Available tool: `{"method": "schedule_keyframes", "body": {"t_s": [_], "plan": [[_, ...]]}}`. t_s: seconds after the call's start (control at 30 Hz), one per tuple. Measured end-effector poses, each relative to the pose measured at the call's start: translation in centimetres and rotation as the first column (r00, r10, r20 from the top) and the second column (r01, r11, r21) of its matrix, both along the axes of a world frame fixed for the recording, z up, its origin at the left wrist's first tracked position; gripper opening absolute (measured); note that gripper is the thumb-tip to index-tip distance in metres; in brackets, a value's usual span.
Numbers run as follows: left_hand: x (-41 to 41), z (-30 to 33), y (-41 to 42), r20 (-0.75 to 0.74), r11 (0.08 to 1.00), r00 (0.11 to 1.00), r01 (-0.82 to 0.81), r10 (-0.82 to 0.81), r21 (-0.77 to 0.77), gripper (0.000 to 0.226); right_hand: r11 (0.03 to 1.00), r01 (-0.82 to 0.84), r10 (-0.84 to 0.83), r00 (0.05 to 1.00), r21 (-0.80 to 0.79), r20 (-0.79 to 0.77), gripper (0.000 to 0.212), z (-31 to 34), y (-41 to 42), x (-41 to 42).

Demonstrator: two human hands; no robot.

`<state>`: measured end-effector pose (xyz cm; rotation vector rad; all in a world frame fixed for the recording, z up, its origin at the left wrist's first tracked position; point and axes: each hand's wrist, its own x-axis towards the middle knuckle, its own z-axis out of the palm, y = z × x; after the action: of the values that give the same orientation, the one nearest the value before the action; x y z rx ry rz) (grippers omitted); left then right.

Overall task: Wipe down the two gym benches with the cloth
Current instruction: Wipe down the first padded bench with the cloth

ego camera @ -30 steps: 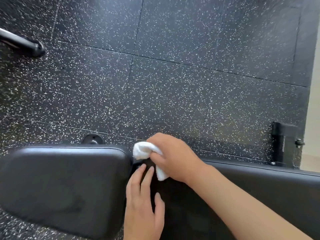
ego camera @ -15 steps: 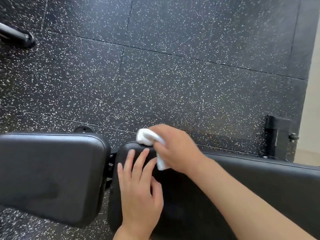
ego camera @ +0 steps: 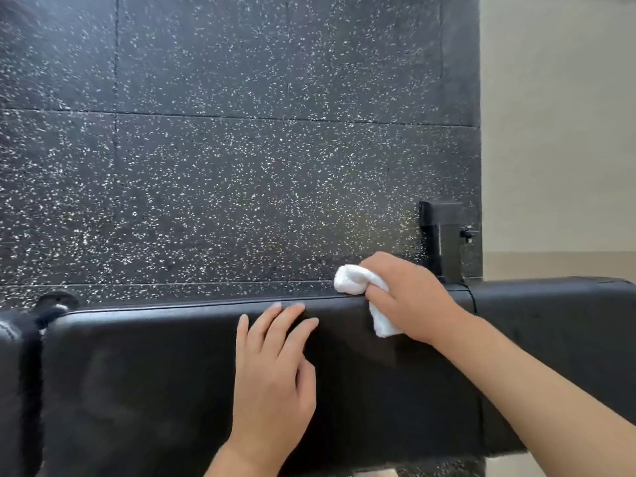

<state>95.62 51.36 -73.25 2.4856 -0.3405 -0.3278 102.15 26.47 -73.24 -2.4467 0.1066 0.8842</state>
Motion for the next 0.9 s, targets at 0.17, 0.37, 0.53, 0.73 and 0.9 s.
{"method": "schedule_keyframes", "body": {"t_s": [0.17,0.37,0.53,0.73,0.9], "plan": [[-1.4,0.1,-4.9,-0.013,0.999,1.000,0.027,-0.027,0.023,0.046,0.996,0.083,-0.080,0.992,-0.020,0.093,0.004,0.9,-5.9,-2.3],[-1.3,-0.2,-6.0,0.012,0.995,1.000,-0.008,0.006,0.103,0.042,0.997,0.036,-0.050,0.971,0.063,0.232,0.011,-0.5,1.7,-1.1],[-1.3,-0.2,-6.2,0.005,0.991,1.000,0.001,-0.002,0.132,0.042,0.995,0.009,-0.036,0.962,0.097,0.271,0.012,-1.0,3.5,-0.5],[-1.3,0.2,-6.1,-0.009,0.986,0.999,0.047,-0.046,0.162,0.036,0.998,0.055,-0.050,0.973,-0.018,0.224,0.012,-1.1,-4.0,-2.4],[-1.2,0.0,-3.7,0.000,0.989,0.999,0.050,-0.050,0.139,0.037,0.995,0.087,-0.075,0.975,-0.049,0.210,0.010,-0.7,-4.7,-2.8]]}}
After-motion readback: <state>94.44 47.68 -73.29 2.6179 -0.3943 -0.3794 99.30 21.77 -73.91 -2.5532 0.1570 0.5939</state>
